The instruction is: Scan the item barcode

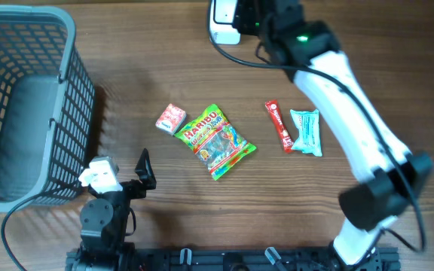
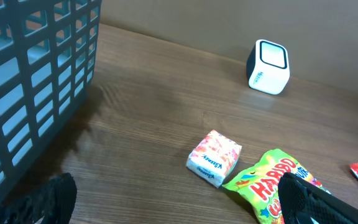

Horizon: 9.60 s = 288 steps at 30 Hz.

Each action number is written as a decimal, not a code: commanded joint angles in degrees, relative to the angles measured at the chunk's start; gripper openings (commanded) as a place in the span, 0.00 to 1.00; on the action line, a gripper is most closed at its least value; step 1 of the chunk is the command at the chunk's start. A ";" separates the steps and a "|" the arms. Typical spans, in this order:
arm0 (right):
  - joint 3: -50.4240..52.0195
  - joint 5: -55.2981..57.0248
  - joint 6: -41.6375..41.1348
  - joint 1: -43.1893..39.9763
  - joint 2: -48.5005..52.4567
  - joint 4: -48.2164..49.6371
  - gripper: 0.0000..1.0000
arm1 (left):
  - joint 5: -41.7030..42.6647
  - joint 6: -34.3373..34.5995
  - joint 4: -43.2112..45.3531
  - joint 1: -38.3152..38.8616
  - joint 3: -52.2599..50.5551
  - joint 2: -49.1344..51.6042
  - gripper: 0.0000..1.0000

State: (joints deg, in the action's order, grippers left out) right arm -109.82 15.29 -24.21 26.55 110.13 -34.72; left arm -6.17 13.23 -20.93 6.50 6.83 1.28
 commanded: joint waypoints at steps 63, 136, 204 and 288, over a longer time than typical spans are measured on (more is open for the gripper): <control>15.67 3.39 4.76 4.15 25.00 29.46 0.91 | -0.35 0.72 0.22 0.37 -0.50 -0.20 1.00; 18.95 -29.31 0.83 -5.81 9.25 -23.56 0.90 | -0.35 0.72 0.22 0.37 -0.50 -0.20 1.00; 26.12 33.35 18.86 17.90 12.52 -6.73 0.98 | -0.35 0.72 0.22 0.37 -0.50 -0.20 1.00; 2.23 -18.12 -8.15 -2.56 13.20 -18.29 1.00 | -0.35 0.72 0.22 0.37 -0.50 -0.20 1.00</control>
State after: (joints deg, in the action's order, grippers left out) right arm -107.13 -1.10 -6.22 23.64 123.52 -49.95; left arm -6.17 13.26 -20.93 6.50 6.79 1.28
